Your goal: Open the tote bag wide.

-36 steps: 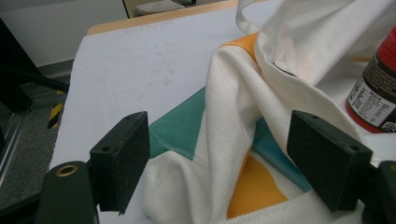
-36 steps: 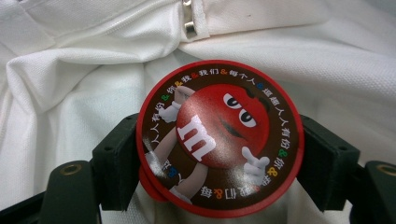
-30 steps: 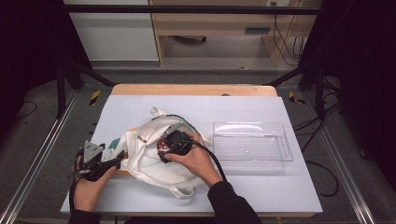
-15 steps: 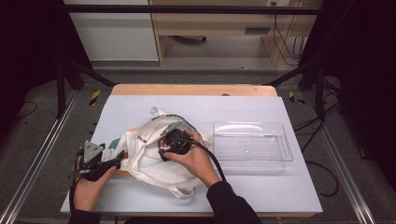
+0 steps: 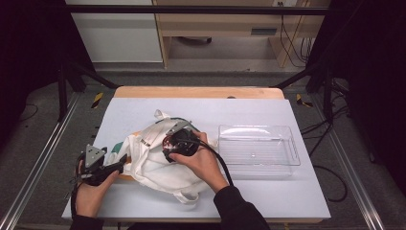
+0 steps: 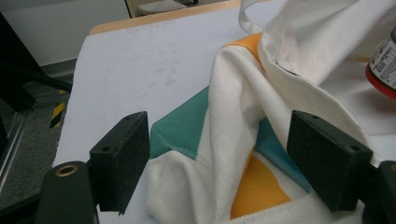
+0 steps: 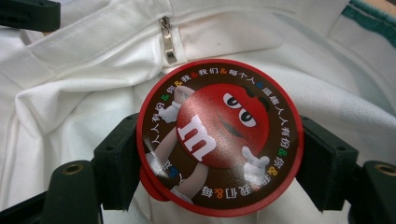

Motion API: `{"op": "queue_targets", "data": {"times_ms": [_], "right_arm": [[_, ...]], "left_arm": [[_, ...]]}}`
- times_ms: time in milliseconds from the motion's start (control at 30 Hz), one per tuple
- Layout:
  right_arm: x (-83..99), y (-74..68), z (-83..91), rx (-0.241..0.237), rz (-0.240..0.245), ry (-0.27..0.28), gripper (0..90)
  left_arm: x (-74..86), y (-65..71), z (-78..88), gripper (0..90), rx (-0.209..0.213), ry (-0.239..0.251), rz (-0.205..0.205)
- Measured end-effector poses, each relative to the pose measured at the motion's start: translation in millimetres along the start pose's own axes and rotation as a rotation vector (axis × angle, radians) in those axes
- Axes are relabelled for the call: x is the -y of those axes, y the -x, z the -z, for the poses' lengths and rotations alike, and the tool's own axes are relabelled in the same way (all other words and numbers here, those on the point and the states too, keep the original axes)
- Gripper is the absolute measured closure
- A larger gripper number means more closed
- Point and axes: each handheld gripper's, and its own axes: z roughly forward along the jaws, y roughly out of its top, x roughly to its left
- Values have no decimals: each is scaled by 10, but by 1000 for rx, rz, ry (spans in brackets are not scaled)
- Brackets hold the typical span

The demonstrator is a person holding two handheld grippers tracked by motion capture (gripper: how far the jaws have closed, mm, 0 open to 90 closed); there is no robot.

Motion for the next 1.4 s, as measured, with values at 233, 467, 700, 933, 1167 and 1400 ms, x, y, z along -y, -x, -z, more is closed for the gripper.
{"op": "queue_targets", "data": {"times_ms": [233, 467, 700, 933, 1167, 1400], "right_arm": [[-35, -13, 115, 9, 14, 17, 261], [-70, -14, 244, 17, 19, 28, 261], [-133, -26, 406, 27, 40, 40, 261], [-165, 10, 567, 36, 43, 56, 261], [-180, 46, 711, 46, 43, 65, 261], [-205, 73, 841, 53, 47, 75, 261]], "left_arm": [[1, -4, 7, 208, -7, 2, 2], [6, -12, 6, 206, -10, -3, 5], [8, -20, -1, 179, -15, 2, 12], [0, -3, -4, 112, -18, 9, 23], [-2, -2, -11, 81, -18, 22, 26], [3, -1, -15, 73, -21, 24, 21]]}}
